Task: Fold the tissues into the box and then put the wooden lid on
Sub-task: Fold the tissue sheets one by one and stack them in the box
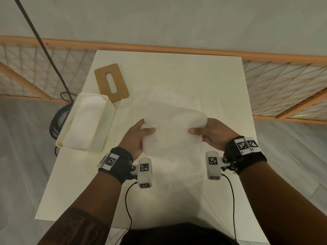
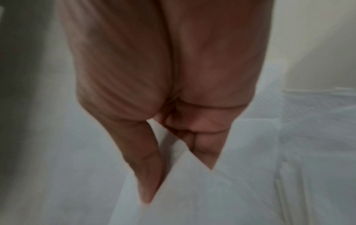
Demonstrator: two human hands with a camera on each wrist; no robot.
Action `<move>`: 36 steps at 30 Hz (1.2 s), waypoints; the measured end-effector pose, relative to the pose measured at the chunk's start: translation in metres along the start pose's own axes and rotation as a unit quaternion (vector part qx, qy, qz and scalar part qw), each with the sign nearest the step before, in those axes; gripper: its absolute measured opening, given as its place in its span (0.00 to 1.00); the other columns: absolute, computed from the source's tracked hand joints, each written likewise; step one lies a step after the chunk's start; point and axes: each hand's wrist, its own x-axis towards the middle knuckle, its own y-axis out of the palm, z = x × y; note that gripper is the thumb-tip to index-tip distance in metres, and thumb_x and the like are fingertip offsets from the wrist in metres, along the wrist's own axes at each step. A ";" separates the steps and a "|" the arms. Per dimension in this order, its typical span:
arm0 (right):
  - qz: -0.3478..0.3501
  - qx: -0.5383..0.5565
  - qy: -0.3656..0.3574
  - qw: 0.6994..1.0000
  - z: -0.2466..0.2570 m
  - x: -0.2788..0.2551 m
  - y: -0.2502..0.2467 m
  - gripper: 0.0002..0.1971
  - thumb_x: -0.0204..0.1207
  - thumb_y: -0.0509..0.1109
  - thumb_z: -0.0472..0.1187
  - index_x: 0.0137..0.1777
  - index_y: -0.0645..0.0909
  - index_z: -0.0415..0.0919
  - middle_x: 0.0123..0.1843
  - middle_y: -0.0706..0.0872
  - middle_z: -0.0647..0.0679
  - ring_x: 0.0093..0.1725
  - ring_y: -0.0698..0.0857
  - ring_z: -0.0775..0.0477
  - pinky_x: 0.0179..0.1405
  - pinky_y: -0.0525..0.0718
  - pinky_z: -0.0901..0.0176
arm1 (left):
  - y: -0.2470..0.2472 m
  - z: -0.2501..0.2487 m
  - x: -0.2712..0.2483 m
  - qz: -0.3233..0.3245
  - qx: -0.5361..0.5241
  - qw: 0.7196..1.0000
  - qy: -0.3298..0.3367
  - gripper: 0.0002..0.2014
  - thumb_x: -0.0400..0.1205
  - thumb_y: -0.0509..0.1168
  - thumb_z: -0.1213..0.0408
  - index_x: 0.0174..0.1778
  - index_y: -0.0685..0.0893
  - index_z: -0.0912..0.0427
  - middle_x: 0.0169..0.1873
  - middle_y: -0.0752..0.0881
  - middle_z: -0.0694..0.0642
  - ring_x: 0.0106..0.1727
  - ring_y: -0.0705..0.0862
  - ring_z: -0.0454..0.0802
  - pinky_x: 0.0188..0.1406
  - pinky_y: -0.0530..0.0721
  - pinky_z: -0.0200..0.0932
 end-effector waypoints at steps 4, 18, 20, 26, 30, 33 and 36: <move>-0.038 -0.005 -0.029 0.999 -0.002 0.006 0.006 0.20 0.81 0.73 0.31 0.72 0.81 0.29 0.67 0.89 0.36 0.67 0.88 0.37 0.64 0.89 0.47 | -0.003 -0.001 0.001 -0.020 0.039 0.999 0.005 0.13 0.85 0.63 0.73 0.58 0.90 0.55 0.54 0.91 0.58 0.55 0.89 0.59 0.53 0.88 0.53; -0.123 -0.110 -0.044 0.985 -0.021 0.005 -0.012 0.08 0.80 0.67 0.23 0.50 0.88 0.29 0.50 0.89 0.31 0.49 0.86 0.36 0.54 0.91 0.50 | -0.014 0.017 0.000 -0.074 0.059 0.995 0.010 0.19 0.82 0.62 0.77 0.44 0.96 0.52 0.47 0.92 0.60 0.53 0.84 0.64 0.59 0.78 0.61; -0.121 -0.101 -0.018 0.987 -0.025 0.005 -0.014 0.16 0.79 0.59 0.21 0.43 0.87 0.33 0.49 0.83 0.28 0.47 0.80 0.34 0.45 0.85 0.54 | -0.013 0.019 -0.002 -0.051 0.060 0.997 -0.004 0.14 0.79 0.63 0.74 0.41 0.94 0.57 0.47 0.91 0.61 0.53 0.83 0.66 0.58 0.77 0.62; -0.089 0.041 0.065 0.993 -0.036 0.000 -0.017 0.16 0.83 0.58 0.32 0.48 0.90 0.33 0.55 0.89 0.32 0.52 0.87 0.34 0.56 0.85 0.46 | -0.024 0.027 -0.013 0.027 -0.035 0.996 -0.079 0.18 0.78 0.56 0.62 0.53 0.86 0.71 0.57 0.85 0.69 0.52 0.86 0.65 0.47 0.88 0.52; -0.077 -0.091 0.063 0.991 -0.049 -0.002 -0.015 0.08 0.80 0.73 0.30 0.57 0.88 0.33 0.55 0.88 0.37 0.52 0.88 0.41 0.59 0.88 0.49 | -0.028 0.045 -0.009 -0.023 0.097 0.991 -0.092 0.16 0.73 0.74 0.54 0.52 0.92 0.61 0.62 0.86 0.67 0.63 0.84 0.74 0.58 0.84 0.60; -0.118 -0.246 0.053 0.961 -0.062 0.003 -0.020 0.09 0.78 0.75 0.28 0.53 0.90 0.41 0.48 0.82 0.40 0.44 0.81 0.44 0.42 0.82 0.58 | -0.030 0.059 -0.009 -0.012 0.357 0.934 -0.029 0.12 0.76 0.74 0.70 0.39 0.92 0.44 0.48 0.92 0.55 0.44 0.89 0.56 0.51 0.88 0.54; -0.118 -0.378 0.044 0.917 -0.071 0.005 -0.020 0.09 0.77 0.77 0.32 0.48 0.90 0.49 0.43 0.83 0.43 0.35 0.80 0.49 0.38 0.80 0.61 | -0.025 0.067 -0.012 -0.017 0.474 0.881 0.000 0.17 0.79 0.70 0.74 0.36 0.89 0.43 0.39 0.88 0.42 0.33 0.82 0.40 0.38 0.78 0.34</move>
